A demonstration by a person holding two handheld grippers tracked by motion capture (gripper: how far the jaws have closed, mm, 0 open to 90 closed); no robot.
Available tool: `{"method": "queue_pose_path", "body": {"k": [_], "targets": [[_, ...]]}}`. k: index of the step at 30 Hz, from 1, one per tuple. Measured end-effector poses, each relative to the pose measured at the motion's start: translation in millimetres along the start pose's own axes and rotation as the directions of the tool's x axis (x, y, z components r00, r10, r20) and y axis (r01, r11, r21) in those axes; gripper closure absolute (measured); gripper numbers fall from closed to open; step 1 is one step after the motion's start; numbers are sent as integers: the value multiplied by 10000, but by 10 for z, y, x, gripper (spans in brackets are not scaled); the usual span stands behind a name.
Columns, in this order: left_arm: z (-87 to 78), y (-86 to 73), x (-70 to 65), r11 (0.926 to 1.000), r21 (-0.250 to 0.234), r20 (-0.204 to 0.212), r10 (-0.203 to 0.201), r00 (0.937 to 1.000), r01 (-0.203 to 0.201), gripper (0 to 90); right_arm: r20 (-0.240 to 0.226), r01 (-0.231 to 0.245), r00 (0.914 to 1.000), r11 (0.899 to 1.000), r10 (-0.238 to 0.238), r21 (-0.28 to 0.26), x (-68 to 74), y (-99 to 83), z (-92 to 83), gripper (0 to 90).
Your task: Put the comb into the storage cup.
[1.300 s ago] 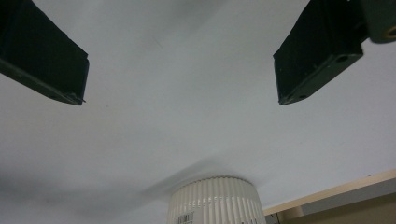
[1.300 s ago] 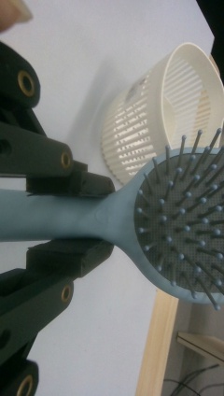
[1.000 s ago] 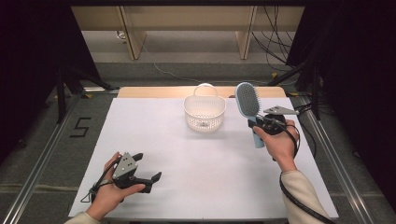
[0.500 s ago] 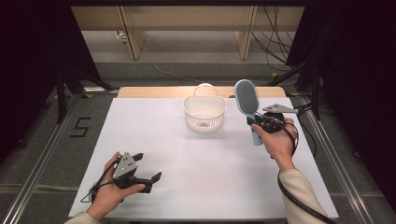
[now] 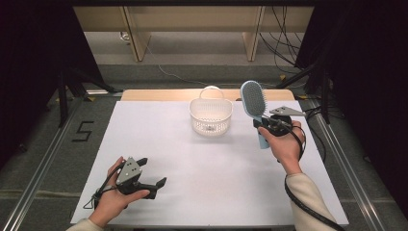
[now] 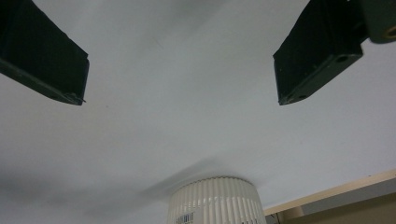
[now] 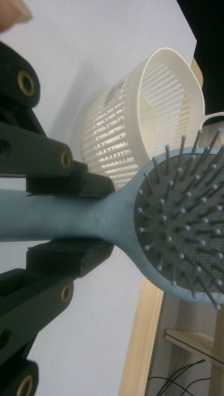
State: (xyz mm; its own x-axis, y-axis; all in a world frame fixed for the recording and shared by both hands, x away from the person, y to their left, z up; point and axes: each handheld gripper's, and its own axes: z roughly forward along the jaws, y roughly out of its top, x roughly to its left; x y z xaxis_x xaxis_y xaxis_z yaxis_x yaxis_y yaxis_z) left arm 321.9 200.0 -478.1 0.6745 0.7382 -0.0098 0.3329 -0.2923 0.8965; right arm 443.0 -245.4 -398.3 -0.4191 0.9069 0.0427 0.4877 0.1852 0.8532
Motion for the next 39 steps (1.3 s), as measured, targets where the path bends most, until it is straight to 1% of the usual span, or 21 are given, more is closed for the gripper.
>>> {"method": "queue_pose_path", "body": {"k": [24, 39], "targets": [[3, -2, 0, 10000, 10, 3, 15, 10000, -15, 27, -25, -30, 10000, 9991, 29, -414, 29, 72, 3, 709], [2, -2, 0, 10000, 11, 0, 11, 10000, -11, 29, -59, 36, 10000, 9986, -40, -525, 61, 117, 26, 709]]}}
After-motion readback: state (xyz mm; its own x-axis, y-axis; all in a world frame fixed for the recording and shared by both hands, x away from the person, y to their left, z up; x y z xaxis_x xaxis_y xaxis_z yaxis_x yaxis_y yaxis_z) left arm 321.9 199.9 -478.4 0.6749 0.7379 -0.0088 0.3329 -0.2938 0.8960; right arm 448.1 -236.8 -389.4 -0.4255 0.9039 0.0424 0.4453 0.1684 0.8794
